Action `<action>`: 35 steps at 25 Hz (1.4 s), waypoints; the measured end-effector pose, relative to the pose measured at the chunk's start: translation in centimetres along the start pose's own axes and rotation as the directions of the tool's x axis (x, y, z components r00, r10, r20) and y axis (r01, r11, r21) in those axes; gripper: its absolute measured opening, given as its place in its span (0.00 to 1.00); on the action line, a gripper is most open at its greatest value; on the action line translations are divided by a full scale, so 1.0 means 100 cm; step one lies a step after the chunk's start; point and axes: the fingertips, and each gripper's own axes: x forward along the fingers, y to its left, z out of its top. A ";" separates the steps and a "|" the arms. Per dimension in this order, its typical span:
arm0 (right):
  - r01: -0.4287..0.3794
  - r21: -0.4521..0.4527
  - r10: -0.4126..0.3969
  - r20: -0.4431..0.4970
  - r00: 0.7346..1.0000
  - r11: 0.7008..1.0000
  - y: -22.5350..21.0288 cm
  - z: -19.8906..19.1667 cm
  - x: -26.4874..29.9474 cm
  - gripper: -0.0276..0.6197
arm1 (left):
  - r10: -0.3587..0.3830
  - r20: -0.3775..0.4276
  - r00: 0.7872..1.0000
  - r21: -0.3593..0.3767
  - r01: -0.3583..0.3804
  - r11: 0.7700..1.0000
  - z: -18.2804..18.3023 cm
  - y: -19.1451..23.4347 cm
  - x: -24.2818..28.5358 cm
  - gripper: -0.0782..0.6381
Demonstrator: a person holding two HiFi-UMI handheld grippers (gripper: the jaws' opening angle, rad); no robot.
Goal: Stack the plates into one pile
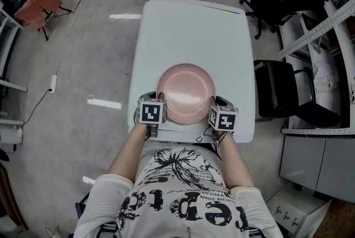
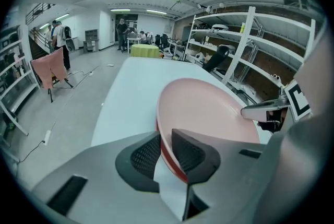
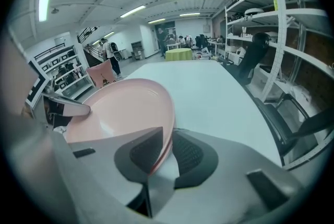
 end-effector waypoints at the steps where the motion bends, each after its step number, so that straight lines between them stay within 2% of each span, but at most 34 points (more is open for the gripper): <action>1: 0.001 -0.003 -0.001 -0.004 1.000 1.000 -0.001 -0.001 0.000 0.14 | 0.006 0.001 1.000 0.013 -0.006 1.000 0.000 0.000 0.001 0.22; 5: 0.012 -0.008 -0.013 -0.027 1.000 1.000 -0.001 -0.009 0.002 0.15 | 0.016 0.001 1.000 0.054 -0.016 0.998 -0.002 0.000 0.004 0.23; 8: 0.025 -0.016 -0.025 -0.029 0.999 1.000 0.001 -0.013 0.001 0.15 | 0.007 0.012 1.000 0.055 -0.007 0.998 -0.005 0.000 0.002 0.24; 12: 0.051 -0.042 -0.052 -0.020 0.998 0.998 0.001 -0.012 0.000 0.16 | -0.025 0.032 0.999 0.071 0.023 0.997 -0.005 -0.007 0.000 0.39; 16: 0.064 -0.045 -0.065 -0.003 0.998 0.997 0.000 -0.013 -0.001 0.22 | -0.037 0.043 0.998 0.077 0.034 0.996 -0.008 -0.013 -0.001 0.45; 17: 0.069 -0.043 -0.069 0.006 0.998 0.997 0.000 -0.012 -0.002 0.24 | -0.035 0.047 0.998 0.084 0.031 0.996 -0.008 -0.013 -0.002 0.54; 18: 0.075 -0.043 -0.074 0.017 0.997 0.996 0.000 -0.010 -0.003 0.24 | -0.032 0.054 0.998 0.090 0.027 0.996 -0.008 -0.013 -0.003 0.57; 27: 0.078 -0.076 -0.071 0.090 0.993 0.994 0.014 0.005 -0.014 0.23 | -0.038 0.095 0.995 0.104 0.028 0.994 -0.007 -0.006 -0.010 0.57; 30: 0.073 -0.085 -0.061 0.128 0.990 0.994 0.017 0.016 -0.024 0.05 | -0.001 0.124 0.992 0.111 -0.013 0.994 0.001 0.001 -0.018 0.46; 31: 0.062 -0.089 -0.048 0.148 0.988 0.994 0.019 0.021 -0.028 0.05 | 0.020 0.148 0.989 0.112 -0.037 0.993 0.006 0.005 -0.023 0.40; 34: 0.031 -0.128 -0.003 0.213 0.977 0.991 0.027 0.037 -0.043 0.05 | 0.054 0.236 0.970 0.087 -0.077 0.993 0.024 0.012 -0.038 0.13; 35: 0.023 -0.145 0.010 0.226 0.974 0.989 0.030 0.041 -0.047 0.05 | 0.051 0.254 0.966 0.087 -0.076 0.993 0.029 0.012 -0.043 0.11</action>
